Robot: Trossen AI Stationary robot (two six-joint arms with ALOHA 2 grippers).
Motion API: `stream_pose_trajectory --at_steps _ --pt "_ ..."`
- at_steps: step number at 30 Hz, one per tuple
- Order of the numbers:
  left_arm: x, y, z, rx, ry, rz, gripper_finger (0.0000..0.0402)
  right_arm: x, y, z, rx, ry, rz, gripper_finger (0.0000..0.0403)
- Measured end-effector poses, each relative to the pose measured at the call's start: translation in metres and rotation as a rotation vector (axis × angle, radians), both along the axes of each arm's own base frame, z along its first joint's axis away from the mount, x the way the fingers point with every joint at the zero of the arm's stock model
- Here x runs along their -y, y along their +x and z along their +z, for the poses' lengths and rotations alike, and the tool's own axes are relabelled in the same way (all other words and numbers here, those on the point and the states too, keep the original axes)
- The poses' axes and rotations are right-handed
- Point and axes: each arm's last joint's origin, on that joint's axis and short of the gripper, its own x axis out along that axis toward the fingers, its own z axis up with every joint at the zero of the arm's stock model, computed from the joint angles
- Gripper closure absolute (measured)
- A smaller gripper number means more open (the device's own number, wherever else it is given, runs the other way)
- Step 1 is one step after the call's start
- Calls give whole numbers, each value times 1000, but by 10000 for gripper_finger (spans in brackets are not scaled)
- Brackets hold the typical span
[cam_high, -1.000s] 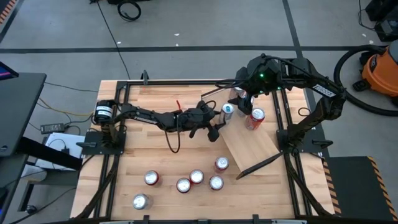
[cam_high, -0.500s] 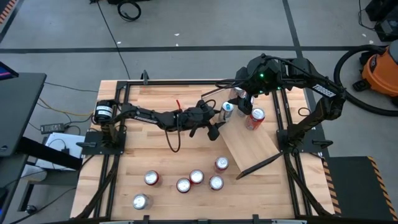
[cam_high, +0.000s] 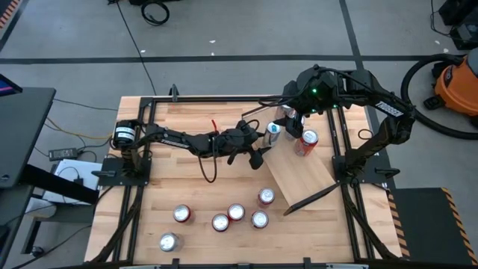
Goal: Place canned beverage on shelf
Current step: Put the blue soda can on the shelf aligned with the other blue soda can, then put the top right red soda can on the shelf
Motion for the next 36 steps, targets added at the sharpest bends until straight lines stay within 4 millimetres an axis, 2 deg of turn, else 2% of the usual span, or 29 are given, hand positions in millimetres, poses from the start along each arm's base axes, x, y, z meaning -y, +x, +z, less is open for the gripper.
stream_pose_trajectory --at_steps 8,15,25,36 --pt "0 -2 0 -32 -6 0 105 0 0 0 0 -2 0 54" --pt "1 -11 17 -37 5 -3 87 0 0 0 0 -9 2 54" --pt "4 -45 44 -183 -11 -6 86 1 2 3 28 -48 1 54" --pt "8 -73 76 -117 -235 27 86 -1 10 8 129 18 84 54"
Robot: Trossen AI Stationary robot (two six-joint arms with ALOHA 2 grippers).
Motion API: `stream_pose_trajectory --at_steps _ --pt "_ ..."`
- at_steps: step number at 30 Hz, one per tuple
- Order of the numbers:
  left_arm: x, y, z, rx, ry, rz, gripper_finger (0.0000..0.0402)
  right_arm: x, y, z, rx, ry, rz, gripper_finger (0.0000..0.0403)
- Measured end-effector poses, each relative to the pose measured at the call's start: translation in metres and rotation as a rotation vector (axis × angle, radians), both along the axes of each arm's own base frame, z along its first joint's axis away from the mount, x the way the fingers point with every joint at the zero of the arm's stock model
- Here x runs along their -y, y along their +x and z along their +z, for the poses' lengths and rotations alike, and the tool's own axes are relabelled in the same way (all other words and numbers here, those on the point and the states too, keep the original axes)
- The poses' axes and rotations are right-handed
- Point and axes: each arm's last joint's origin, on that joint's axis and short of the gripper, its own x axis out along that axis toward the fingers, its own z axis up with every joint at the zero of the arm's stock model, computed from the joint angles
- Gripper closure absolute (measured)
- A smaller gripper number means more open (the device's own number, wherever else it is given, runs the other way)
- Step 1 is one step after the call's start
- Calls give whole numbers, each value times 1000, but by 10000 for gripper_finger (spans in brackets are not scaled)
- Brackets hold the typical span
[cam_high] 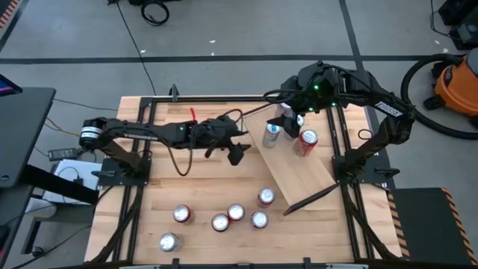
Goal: Place canned beverage on shelf
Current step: Put the top right red soda can on the shelf
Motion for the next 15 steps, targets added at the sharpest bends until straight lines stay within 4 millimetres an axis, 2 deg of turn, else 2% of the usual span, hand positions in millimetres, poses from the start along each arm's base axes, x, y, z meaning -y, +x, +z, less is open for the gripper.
stream_pose_trajectory --at_steps 5,9,15 --pt "4 -2 8 73 -99 33 86 -3 4 -6 -7 57 44 54" --pt "9 -2 11 127 -257 85 86 -9 12 -12 2 45 113 54" --pt "29 -1 12 160 -449 40 86 -24 25 -22 45 50 268 54"
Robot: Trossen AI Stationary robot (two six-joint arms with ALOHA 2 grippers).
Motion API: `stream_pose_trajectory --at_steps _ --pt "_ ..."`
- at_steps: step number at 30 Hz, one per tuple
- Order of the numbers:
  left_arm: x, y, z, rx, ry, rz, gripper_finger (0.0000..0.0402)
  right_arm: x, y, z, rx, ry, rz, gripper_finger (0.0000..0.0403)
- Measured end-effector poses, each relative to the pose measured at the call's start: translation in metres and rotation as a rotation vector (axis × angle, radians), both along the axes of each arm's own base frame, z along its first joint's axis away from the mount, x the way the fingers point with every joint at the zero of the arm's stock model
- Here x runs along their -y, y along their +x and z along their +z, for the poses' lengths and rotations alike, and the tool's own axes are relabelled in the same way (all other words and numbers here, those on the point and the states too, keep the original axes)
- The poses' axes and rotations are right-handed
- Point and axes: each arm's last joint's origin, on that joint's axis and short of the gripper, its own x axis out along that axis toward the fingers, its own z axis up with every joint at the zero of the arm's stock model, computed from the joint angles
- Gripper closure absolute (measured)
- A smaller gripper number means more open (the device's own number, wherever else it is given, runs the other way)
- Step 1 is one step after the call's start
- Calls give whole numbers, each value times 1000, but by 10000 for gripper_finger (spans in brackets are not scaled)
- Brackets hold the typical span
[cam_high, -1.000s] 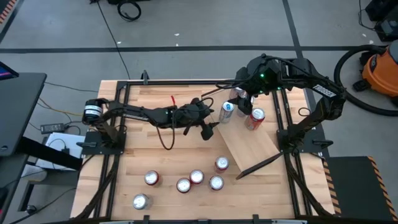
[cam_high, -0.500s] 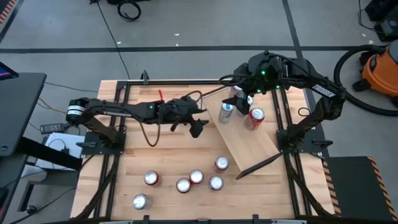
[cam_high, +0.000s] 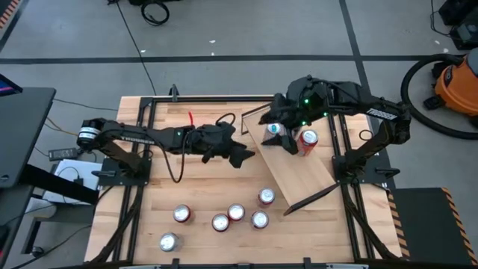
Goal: Place canned beverage on shelf
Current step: Put the top right red soda can on the shelf
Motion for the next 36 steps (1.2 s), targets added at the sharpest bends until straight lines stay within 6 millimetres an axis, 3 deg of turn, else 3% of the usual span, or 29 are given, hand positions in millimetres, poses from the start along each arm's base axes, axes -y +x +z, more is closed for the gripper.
stream_pose_trajectory --at_steps 13,23,28,36 --pt "52 -10 3 -2 62 -188 86 -60 10 -18 3 146 -154 54" --pt "106 -34 3 -59 104 -371 86 -104 14 -39 35 295 -288 54" --pt "131 -48 6 -45 131 -376 86 -124 24 -54 28 350 -302 54" --pt "148 -81 26 6 144 -393 86 -146 40 -68 33 392 -282 54"
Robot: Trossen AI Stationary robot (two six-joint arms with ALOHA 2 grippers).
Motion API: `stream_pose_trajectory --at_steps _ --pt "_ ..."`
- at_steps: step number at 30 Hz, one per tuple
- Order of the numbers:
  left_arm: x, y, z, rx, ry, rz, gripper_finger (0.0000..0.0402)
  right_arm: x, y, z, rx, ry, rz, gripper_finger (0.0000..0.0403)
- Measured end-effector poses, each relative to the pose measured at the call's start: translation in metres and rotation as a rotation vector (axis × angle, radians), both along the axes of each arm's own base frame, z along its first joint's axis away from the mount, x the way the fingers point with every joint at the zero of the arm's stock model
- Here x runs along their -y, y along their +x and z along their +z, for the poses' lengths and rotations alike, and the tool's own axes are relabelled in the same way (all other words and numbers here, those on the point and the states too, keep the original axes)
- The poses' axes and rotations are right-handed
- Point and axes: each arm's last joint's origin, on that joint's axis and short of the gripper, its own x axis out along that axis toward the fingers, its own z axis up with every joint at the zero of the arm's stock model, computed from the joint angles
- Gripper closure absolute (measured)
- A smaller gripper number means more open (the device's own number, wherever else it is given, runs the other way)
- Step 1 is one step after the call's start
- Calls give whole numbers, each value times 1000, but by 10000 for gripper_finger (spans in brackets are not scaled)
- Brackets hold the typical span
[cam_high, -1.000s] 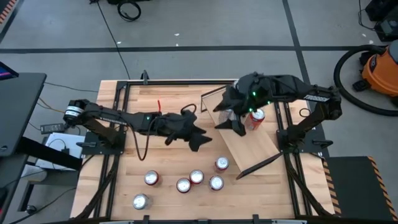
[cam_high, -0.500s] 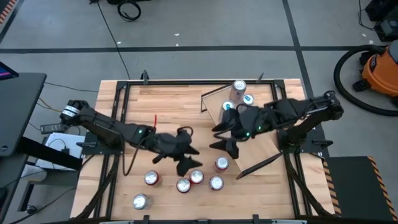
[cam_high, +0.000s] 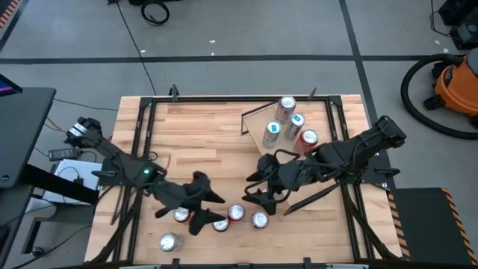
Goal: Place canned beverage on shelf
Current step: Put the top right red soda can on the shelf
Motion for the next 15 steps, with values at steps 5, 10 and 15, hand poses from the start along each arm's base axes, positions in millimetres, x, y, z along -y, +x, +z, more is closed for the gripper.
stream_pose_trajectory --at_steps 5,10,15 --pt "4 -20 5 -40 -15 -34 86 -7 2 -3 3 -2 5 54" --pt "13 -36 2 -119 -25 -64 86 -20 5 -14 -32 -38 23 54" --pt "18 -44 -6 -207 -26 -62 86 -31 10 -38 -146 -89 60 54"
